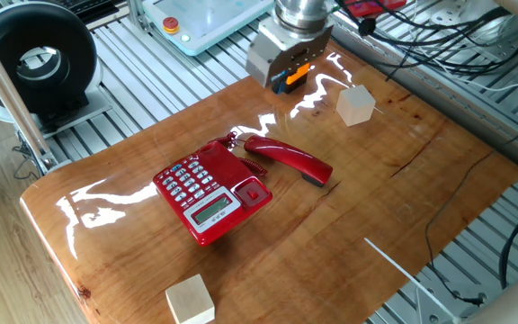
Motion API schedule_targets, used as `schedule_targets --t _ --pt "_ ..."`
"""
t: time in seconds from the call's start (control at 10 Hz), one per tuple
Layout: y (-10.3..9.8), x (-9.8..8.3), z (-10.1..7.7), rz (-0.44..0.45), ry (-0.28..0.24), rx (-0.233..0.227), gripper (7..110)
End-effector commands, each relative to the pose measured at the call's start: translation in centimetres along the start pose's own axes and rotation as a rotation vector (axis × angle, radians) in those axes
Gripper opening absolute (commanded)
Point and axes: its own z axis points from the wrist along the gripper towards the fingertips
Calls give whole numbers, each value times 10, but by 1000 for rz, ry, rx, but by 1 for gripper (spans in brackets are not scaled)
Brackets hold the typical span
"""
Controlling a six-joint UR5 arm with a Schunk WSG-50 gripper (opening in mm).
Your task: Place the handset of the telephone on the corresponding phone cradle
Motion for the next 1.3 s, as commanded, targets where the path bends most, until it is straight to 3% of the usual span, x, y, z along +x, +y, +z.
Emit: schedule_targets --t 0.0,0.1,0.2,0.3,0.4,0.5,0.6,0.7,0.8,0.9,1.1,1.2 --pt "-12 27 5 -189 57 19 7" --pt "1 45 5 -226 110 -53 7" --pt "16 54 4 -250 124 -129 7" --pt "15 51 6 -260 97 -130 7" --pt "12 45 10 -275 68 -115 22" --pt "9 24 12 -264 -19 -92 22" --pt "2 18 12 -237 -42 -68 22" --pt "-11 20 11 -244 -26 -25 44" --pt "-22 30 10 -253 21 12 44" --pt "-20 32 11 -248 24 5 44" --pt "-19 63 10 -275 136 -21 44" --pt "-3 68 9 -274 148 -77 44"
